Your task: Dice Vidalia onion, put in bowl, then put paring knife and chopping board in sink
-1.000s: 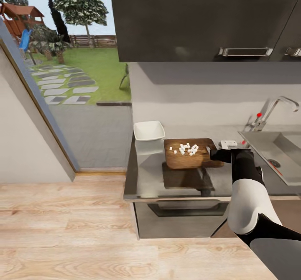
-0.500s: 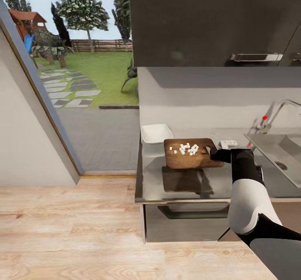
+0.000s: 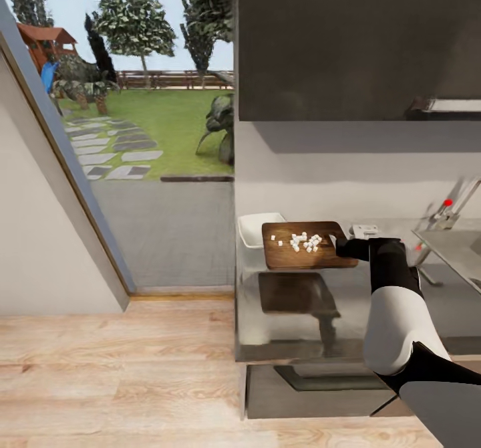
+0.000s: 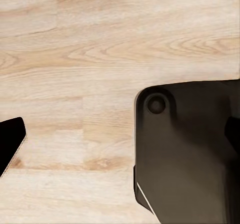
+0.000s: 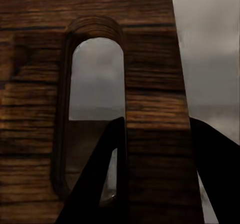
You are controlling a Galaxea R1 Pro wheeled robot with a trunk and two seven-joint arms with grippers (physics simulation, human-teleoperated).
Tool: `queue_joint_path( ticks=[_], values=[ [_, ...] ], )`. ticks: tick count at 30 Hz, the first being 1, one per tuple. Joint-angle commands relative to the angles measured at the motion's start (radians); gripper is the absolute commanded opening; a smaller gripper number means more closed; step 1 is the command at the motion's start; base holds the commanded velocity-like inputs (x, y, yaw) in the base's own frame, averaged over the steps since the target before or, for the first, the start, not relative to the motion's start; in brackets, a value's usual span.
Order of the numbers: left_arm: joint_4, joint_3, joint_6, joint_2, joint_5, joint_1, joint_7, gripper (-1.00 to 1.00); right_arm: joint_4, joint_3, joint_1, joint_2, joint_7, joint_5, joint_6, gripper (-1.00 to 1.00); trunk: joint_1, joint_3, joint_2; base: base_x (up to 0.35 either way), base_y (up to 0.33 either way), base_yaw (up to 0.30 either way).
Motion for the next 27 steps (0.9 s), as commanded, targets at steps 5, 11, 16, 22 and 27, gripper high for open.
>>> queue_joint_path(
  ticks=[5, 11, 16, 22, 27],
  values=[
    [-0.002, -0.009, -0.002, 0.001, 0.01, 0.0, 0.004, 1.0, -0.002, -0.005, -0.002, 0.001, 0.01, 0.008, 0.001, -1.0, 0.001, 0.006, -0.002, 0.205, 0.09, 0.0],
    [-0.002, -0.009, -0.002, 0.001, 0.01, 0.0, 0.004, 1.0, -0.002, -0.005, -0.002, 0.001, 0.01, 0.008, 0.001, -1.0, 0.001, 0.016, -0.002, 0.247, 0.007, 0.0],
    [-0.002, -0.009, -0.002, 0.001, 0.01, 0.0, 0.003, 1.0, -0.002, -0.005, -0.002, 0.0, -0.002, 0.009, 0.001, -1.0, 0.001, 0.02, -0.002, 0.22, 0.0, 0.0],
    [-0.004, -0.009, -0.001, 0.001, 0.005, 0.0, 0.001, 1.0, -0.001, -0.004, -0.002, 0.0, -0.056, 0.011, 0.001, -1.0, 0.001, 0.02, -0.002, 0.126, 0.0, 0.0],
    [0.005, -0.013, 0.0, 0.002, 0.003, 0.0, -0.001, 1.0, -0.001, -0.003, -0.002, -0.001, -0.103, 0.011, 0.002, -1.0, 0.001, 0.02, -0.002, 0.013, 0.0, 0.0]
  ],
)
